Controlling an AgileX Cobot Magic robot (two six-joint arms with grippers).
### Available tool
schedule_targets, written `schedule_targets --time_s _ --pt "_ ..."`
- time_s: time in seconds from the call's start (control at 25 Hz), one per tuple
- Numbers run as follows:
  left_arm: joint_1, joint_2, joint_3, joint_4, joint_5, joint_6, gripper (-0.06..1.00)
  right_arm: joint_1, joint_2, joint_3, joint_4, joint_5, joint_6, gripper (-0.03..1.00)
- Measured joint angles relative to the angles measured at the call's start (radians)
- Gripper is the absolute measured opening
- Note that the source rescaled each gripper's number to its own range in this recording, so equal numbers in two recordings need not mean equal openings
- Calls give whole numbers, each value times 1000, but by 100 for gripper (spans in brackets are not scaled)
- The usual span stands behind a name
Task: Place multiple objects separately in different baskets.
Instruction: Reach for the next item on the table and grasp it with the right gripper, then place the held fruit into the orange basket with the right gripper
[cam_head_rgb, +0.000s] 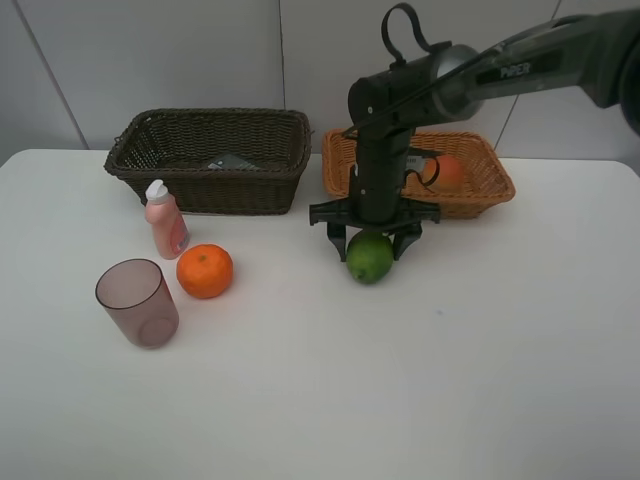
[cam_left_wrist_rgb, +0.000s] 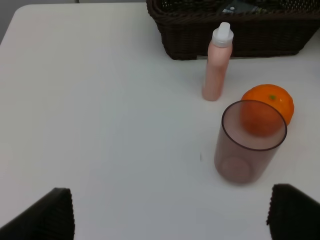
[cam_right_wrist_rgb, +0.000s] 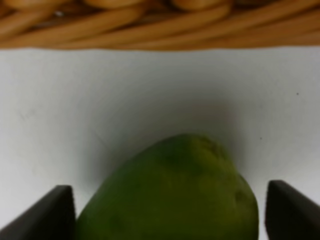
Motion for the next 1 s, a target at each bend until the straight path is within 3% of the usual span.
schedule_targets --time_s 0.04,0.68,1.0 --pt "0 0 0 0 0 0 100 0 0 0 0 1 0 56" --pt "0 0 0 0 0 0 100 0 0 0 0 2 -2 56" --pt "0 0 0 0 0 0 100 0 -1 0 4 50 -74 56"
